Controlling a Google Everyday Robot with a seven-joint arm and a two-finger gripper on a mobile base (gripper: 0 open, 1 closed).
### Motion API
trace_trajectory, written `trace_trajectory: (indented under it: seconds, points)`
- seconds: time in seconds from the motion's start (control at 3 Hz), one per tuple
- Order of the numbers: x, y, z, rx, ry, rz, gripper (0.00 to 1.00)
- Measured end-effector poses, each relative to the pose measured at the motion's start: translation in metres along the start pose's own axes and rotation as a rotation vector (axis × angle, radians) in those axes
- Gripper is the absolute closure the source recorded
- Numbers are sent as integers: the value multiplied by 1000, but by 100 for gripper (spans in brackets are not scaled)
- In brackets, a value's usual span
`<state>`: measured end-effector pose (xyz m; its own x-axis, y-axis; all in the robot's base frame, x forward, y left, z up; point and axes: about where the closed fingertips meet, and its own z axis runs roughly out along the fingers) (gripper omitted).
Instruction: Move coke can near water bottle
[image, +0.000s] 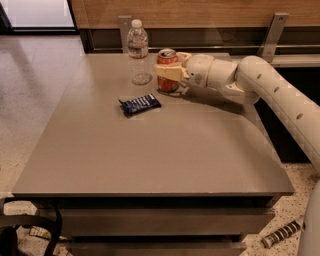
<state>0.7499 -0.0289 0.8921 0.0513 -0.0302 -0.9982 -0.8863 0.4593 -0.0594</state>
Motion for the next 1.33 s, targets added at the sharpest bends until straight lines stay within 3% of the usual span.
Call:
trace_trajectory:
  seconds: [0.33,1.0,1.33]
  points:
    - [0,2,4,-6,-1,0,51]
    - [-1,6,9,-15,-3,1,5]
    - [-1,7,11,-18,-4,1,0]
